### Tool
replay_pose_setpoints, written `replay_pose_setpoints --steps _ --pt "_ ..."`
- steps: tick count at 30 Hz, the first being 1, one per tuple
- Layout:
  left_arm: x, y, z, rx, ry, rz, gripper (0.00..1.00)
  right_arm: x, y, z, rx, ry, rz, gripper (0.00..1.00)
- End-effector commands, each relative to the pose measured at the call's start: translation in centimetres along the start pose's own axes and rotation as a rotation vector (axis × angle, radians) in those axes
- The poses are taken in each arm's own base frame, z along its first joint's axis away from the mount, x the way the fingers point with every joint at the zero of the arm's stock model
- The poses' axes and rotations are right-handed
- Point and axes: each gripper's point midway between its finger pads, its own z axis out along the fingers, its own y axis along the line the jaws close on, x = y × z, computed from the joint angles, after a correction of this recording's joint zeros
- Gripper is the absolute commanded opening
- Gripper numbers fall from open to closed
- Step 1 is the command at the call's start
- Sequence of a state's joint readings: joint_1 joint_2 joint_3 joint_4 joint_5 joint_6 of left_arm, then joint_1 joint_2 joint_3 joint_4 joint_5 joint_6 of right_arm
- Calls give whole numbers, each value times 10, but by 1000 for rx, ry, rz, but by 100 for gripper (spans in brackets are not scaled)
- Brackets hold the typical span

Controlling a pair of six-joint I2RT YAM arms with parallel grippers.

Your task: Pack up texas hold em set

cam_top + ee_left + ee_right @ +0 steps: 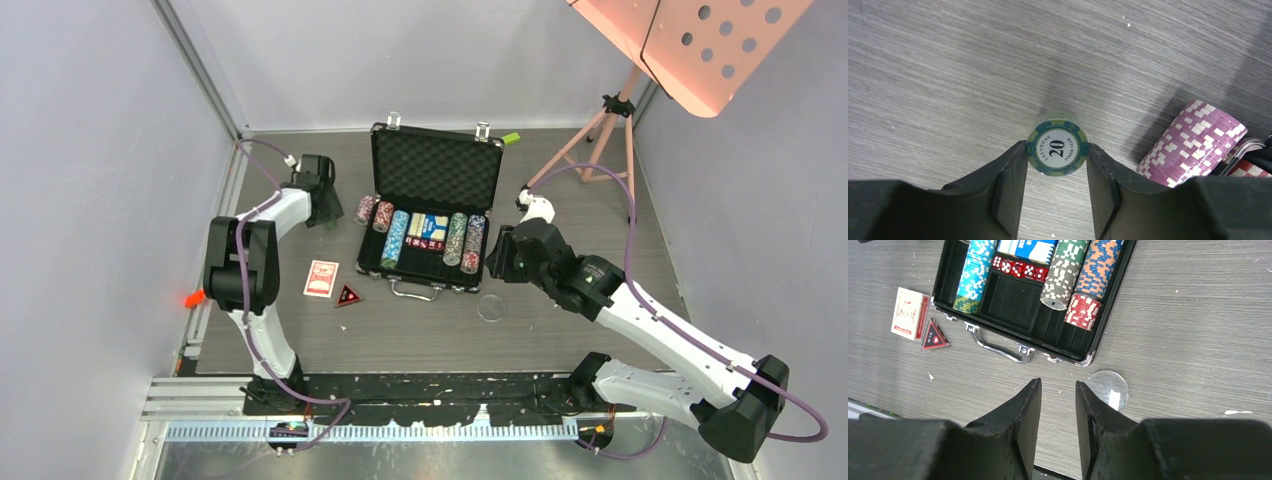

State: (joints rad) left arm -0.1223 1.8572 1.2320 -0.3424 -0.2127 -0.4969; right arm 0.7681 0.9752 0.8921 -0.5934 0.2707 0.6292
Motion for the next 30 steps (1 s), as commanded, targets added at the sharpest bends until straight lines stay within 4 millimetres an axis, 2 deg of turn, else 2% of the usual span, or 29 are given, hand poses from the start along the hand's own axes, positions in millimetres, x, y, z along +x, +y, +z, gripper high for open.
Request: replay_pose_setpoints --steps 1,4,6,10,11,15,18,21,25,28,30 --pt "-27 -5 1 8 -57 5 40 -20 6 -5 -11 -56 -10 37" --pt "-28 -10 -6 36 -49 -1 27 -20 8 -4 -19 -53 -17 37" --pt "-27 -14 -19 74 -40 -15 26 -20 14 -4 -51 -49 -34 37" --pt "-22 -29 -58 200 -26 -54 24 -21 27 -6 -138 -59 -80 37" --pt "-20 -35 -74 247 -14 -60 24 -24 31 -7 -162 -75 -92 38" --pt "-2 -51 -120 389 80 -82 22 -28 43 -8 -229 -95 -104 38" --pt "12 -70 -155 540 137 -126 22 -29 53 -7 -263 -87 -92 41" --pt "36 -95 -188 692 235 -159 22 -26 63 -6 -315 -66 -105 54" --pt "73 -125 -224 749 415 -25 19 -16 75 -6 -402 -39 -169 58" --pt "97 -144 -245 796 544 42 11 -15 76 -1 -408 -37 -205 61" --pt "104 -157 -256 857 621 3 6 -15 77 -1 -413 -36 -217 63"
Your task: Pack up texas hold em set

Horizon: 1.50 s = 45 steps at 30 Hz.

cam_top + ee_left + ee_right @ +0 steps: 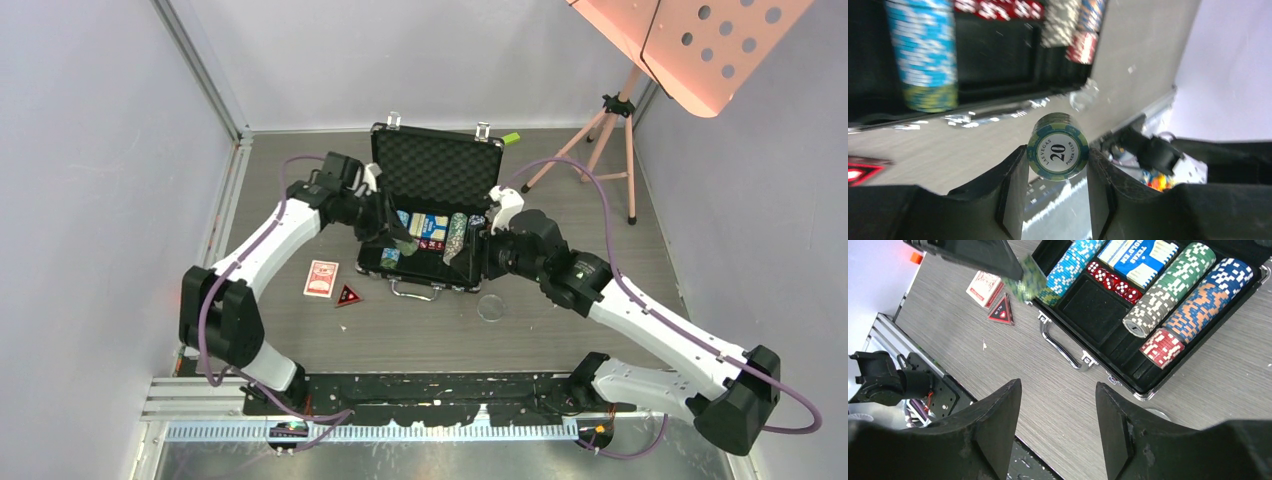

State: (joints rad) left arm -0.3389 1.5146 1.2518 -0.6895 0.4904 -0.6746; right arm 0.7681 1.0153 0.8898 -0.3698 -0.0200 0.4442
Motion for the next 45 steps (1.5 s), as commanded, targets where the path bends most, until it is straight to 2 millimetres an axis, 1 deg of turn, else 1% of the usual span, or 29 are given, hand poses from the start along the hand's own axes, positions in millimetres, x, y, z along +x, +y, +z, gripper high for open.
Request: replay_pose_setpoints --steps 1,2,4,6,7,9,11,14,18,22,28,32,36,42,45 --pt "32 -53 -8 192 193 -51 5 -9 13 4 -75 -27 -66 64" --pt "36 -58 -6 210 207 -54 4 -9 13 4 -76 -24 -66 67" --pt "43 -64 -2 208 235 -50 3 -6 13 4 -76 -1 -71 70" --pt "50 -70 3 206 280 -40 1 -3 10 4 -59 22 -83 72" --pt "52 -72 5 204 302 -40 1 -4 5 3 -28 21 -78 72" --pt "52 -80 10 208 313 -32 1 -7 -1 3 18 13 -50 72" --pt "54 -89 17 225 319 -28 0 -8 0 5 18 11 -32 72" --pt "58 -101 24 242 353 -6 0 -3 6 9 -28 27 -37 72" --pt "65 -100 29 193 416 11 0 4 9 15 -64 54 -77 72" --pt "70 -105 31 191 449 29 0 10 11 21 -83 84 -94 70" --pt "79 -106 34 176 490 55 0 11 9 26 -69 93 -101 65" --pt "87 -103 31 151 519 74 0 11 6 28 -55 90 -105 62" --pt "93 -101 31 143 549 82 1 11 7 29 -64 85 -103 58" --pt "96 -114 31 213 569 80 1 13 11 33 -89 95 -92 58" --pt "95 -118 31 234 568 80 1 14 13 34 -97 96 -86 55"
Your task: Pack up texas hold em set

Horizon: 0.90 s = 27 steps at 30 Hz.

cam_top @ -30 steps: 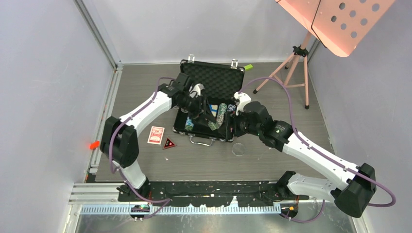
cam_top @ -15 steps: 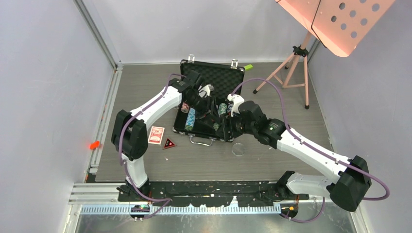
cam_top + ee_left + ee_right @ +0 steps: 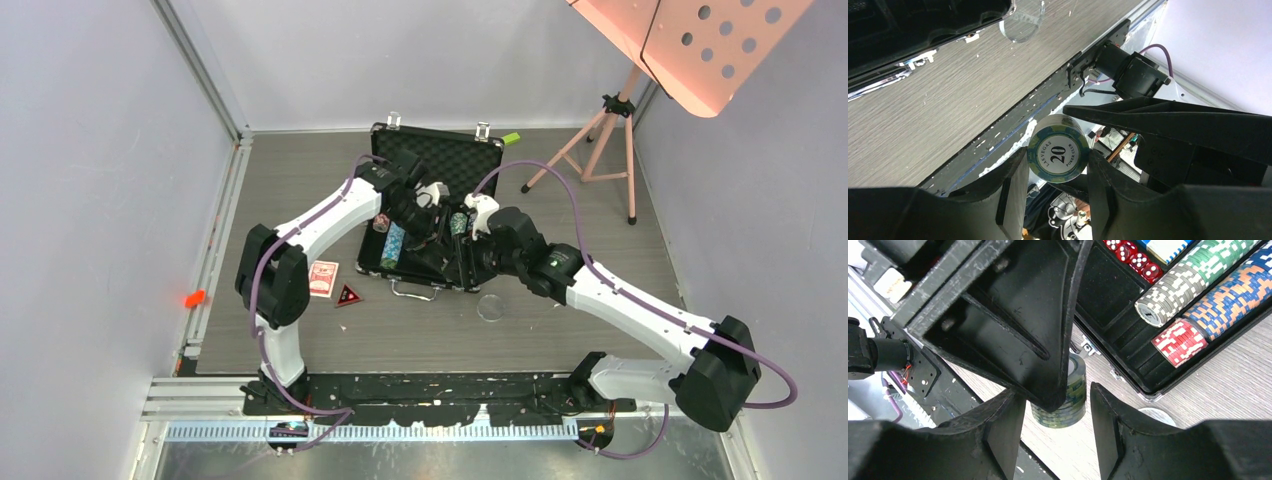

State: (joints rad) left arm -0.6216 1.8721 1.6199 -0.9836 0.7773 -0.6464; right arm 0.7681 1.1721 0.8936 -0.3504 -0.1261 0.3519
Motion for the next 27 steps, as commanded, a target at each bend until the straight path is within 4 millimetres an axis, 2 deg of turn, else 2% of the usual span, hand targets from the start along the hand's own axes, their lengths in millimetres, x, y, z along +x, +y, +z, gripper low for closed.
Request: replay_pose_setpoints --steps 1,3,4,8,10,12,13,16,18,20,24,27 --pt "4 -29 -9 111 19 47 1 -22 14 -2 -55 -67 -8 55" --pt "3 -31 -9 120 17 51 3 -21 14 -1 -57 -62 -4 49" --pt "3 -32 -9 121 15 53 7 -20 14 -1 -56 -62 0 43" --pt "-1 -31 -12 109 -16 75 36 -23 7 -2 -15 -87 36 33" --pt "-4 -29 -18 110 -48 80 55 -24 1 -3 25 -97 65 28" --pt "-10 -26 -27 120 -93 73 68 -23 -7 -4 74 -105 116 21" --pt "-13 -24 -32 128 -119 69 79 -20 -14 -3 106 -104 132 18" --pt "-25 -18 -58 148 -231 63 93 -14 -22 0 148 -116 194 16" --pt "-30 -12 -77 152 -307 63 99 -11 -27 4 169 -123 240 16" --pt "-33 -4 -97 127 -393 63 100 -10 -34 8 209 -133 294 16" --pt "-39 28 -135 -34 -606 59 100 -13 -44 23 280 -139 397 16" --pt "-35 47 -159 -114 -721 60 100 -20 -41 36 281 -124 427 15"
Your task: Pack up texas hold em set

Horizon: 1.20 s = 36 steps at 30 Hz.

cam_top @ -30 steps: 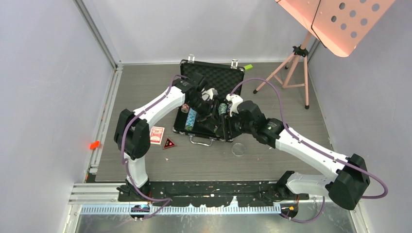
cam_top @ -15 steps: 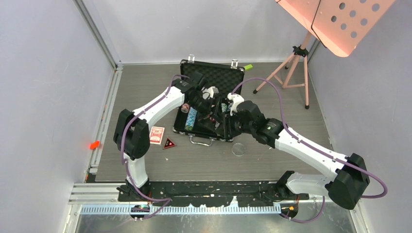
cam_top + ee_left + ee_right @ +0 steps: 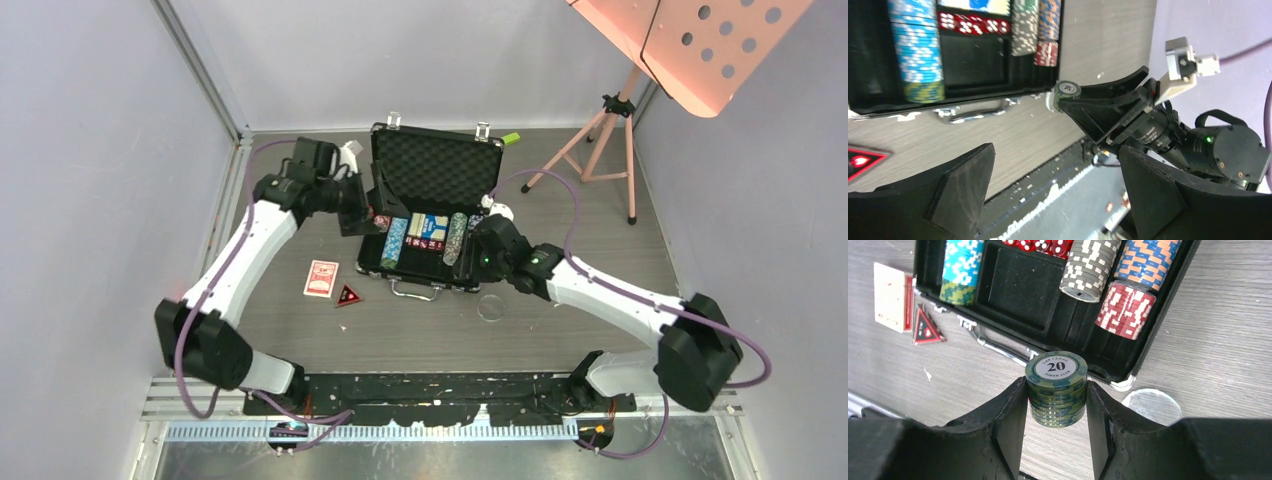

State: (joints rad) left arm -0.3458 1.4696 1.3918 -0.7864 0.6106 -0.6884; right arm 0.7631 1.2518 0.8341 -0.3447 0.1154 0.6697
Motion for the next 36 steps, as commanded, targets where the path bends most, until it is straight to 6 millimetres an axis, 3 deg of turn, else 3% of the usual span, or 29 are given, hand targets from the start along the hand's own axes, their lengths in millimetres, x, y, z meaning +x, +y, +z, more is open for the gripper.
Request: replay_pose_setpoints --steps 1,5,13,16,23,25,26,29,36 --pt "-19 24 -34 -119 -218 86 100 -35 23 16 -1 -77 123 16" --pt "-23 48 -59 -214 -327 94 100 -40 23 32 34 -73 123 16" --pt "-20 63 -86 -298 -391 154 100 -42 18 55 103 -70 132 24" --pt "-20 65 -87 -310 -385 165 100 -39 12 61 137 -64 147 32" --pt "-19 76 -88 -360 -361 164 100 -36 10 71 153 -55 153 36" --pt "-20 76 -88 -361 -361 161 100 -34 9 73 162 -45 157 46" --pt "-20 76 -87 -361 -360 159 100 -34 9 73 165 -41 159 57" --pt "-23 77 -88 -366 -370 159 100 -33 10 72 162 -39 162 68" --pt "-28 87 -78 -375 -374 148 100 -48 12 56 149 -78 143 71"
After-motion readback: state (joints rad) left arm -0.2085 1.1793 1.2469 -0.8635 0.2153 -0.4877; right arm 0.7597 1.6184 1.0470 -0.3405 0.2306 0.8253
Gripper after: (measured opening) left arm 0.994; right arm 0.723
